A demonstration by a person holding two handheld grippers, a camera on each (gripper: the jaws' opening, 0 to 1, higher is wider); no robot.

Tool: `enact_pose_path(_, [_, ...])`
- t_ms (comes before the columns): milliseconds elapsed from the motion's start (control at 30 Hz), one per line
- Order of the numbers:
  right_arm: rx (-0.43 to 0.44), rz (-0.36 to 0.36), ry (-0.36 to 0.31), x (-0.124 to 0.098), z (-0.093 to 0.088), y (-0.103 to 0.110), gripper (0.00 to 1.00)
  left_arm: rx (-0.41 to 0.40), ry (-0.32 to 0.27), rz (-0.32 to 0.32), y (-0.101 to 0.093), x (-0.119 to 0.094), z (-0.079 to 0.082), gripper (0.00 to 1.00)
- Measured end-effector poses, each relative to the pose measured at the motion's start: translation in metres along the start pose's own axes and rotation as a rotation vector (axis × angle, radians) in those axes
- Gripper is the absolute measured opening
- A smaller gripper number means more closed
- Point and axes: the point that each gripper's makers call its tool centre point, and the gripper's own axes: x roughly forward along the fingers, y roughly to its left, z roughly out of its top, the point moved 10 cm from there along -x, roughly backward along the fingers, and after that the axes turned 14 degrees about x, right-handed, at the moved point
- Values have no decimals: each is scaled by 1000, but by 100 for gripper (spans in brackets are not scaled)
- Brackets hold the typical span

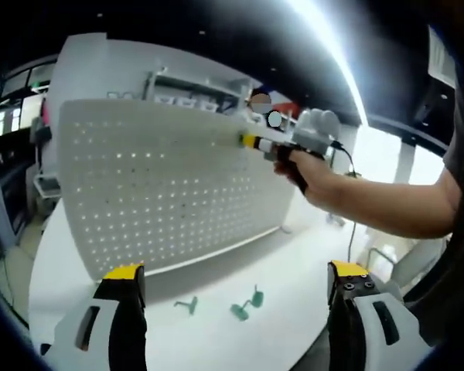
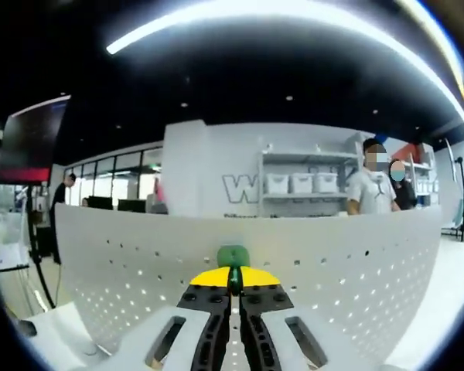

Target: Insert the hook assembly into the mounting plate slot until the hook locks in place.

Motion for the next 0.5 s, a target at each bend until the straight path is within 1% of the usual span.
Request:
enact_pose_path(100, [11, -6, -1, -1, 0, 1, 0, 1, -1, 1, 0, 1, 1, 99])
enact_pose_path(300, [6, -13, -4, -3, -3, 3, 0, -3, 5, 1, 0, 2, -1, 99])
enact_pose_path(367, [15, -16, 11, -2, -7, 2, 0, -4, 5, 0, -1, 2, -1, 99])
enact_pose_path(500, [22, -21, 17, 0, -8, 3, 0, -4, 5, 4, 0, 1, -2, 98])
